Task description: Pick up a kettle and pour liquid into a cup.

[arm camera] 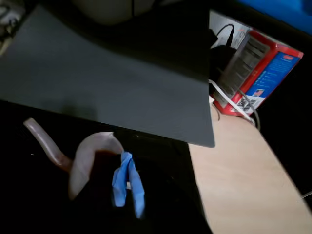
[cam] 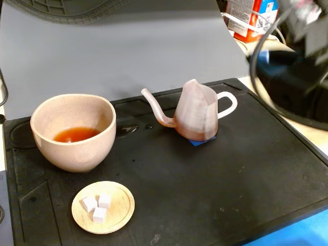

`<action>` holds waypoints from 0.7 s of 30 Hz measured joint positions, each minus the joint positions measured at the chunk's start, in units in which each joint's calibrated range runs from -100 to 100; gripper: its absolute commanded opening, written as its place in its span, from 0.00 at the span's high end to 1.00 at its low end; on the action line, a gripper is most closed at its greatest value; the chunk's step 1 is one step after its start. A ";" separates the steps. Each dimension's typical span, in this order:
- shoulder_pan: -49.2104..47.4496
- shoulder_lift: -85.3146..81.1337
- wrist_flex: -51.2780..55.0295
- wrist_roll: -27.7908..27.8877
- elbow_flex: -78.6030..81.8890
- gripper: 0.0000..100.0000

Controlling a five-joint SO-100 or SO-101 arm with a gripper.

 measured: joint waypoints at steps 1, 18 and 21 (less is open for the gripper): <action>0.15 -2.23 -0.09 -1.31 1.36 0.99; 0.23 -53.77 33.87 -12.41 24.25 0.99; 0.23 -64.38 64.42 -12.10 24.25 0.99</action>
